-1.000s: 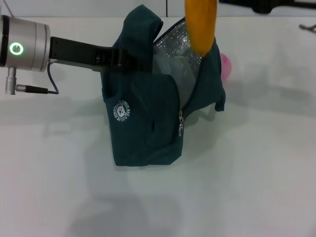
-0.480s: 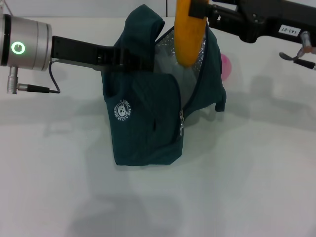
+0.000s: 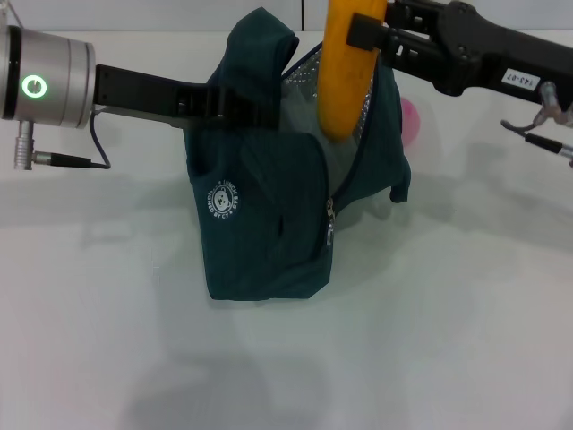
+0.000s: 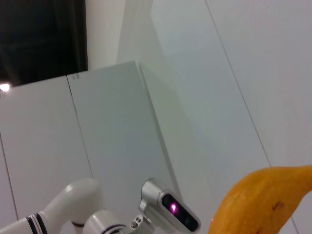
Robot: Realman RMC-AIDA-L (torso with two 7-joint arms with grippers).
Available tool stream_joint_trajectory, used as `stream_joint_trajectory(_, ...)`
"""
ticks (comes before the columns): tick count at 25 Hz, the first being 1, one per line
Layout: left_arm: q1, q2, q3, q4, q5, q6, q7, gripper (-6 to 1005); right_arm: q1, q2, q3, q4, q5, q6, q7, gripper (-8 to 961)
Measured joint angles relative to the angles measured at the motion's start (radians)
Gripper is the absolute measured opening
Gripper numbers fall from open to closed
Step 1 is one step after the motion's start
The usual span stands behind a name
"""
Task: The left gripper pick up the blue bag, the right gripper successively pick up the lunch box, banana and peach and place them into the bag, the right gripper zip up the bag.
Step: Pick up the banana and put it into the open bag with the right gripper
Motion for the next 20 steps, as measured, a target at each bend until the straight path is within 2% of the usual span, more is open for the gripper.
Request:
stream_joint_trajectory(7, 0.000, 0.000, -0.002, -0.001, 0.000, 0.000, 0.000, 40, -0.001, 0.001, -0.026, 0.062, 0.035, -0.019, 0.003, 453)
stream_joint_trajectory(20, 0.000, 0.000, -0.002, -0.003, 0.000, 0.000, 0.000, 40, 0.002, -0.002, -0.046, 0.078, 0.032, -0.016, 0.006, 456)
